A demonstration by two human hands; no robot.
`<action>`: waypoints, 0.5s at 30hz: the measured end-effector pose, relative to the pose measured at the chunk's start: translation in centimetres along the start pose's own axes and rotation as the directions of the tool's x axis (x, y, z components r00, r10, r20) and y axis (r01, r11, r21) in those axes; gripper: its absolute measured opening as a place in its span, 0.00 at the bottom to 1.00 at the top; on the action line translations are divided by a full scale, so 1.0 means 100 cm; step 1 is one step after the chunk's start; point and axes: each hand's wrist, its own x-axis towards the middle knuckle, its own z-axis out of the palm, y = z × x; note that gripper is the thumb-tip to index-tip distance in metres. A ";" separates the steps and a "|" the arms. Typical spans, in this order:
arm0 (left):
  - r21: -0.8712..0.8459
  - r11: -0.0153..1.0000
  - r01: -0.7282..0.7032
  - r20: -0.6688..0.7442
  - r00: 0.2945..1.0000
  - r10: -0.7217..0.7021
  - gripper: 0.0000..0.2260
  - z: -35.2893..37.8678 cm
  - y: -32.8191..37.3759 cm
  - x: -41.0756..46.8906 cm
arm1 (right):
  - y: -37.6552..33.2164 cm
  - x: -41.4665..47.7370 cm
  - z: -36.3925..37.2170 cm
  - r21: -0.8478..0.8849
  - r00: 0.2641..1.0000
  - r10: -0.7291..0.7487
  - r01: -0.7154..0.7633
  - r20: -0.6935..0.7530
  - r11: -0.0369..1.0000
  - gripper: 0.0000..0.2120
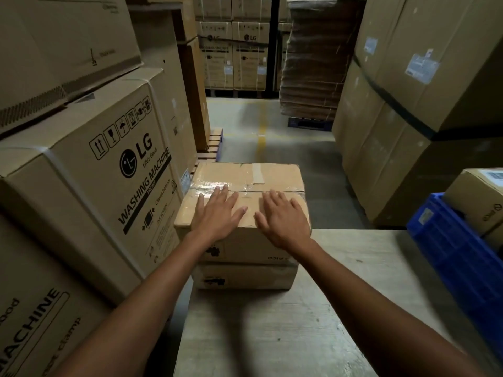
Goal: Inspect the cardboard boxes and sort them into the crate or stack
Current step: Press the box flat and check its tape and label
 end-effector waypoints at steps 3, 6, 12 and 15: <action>0.039 0.999 0.008 0.000 1.000 -0.008 0.29 0.002 0.000 0.000 | 0.003 -0.005 0.008 -0.091 0.999 -0.017 0.020 0.033 0.996 0.29; 0.026 0.999 -0.019 -0.063 0.998 0.021 0.28 -0.002 0.003 -0.004 | 0.004 -0.006 0.000 -0.040 0.999 -0.031 0.032 0.035 0.999 0.29; -0.172 0.954 -0.246 -0.285 0.939 0.191 0.32 -0.014 0.041 -0.026 | 0.013 -0.051 -0.029 0.229 0.977 0.068 -0.020 -0.201 0.973 0.28; -0.246 0.895 -0.373 -0.349 0.895 0.277 0.32 -0.015 0.083 -0.040 | 0.038 -0.089 -0.052 0.261 0.946 0.126 -0.046 -0.299 0.964 0.29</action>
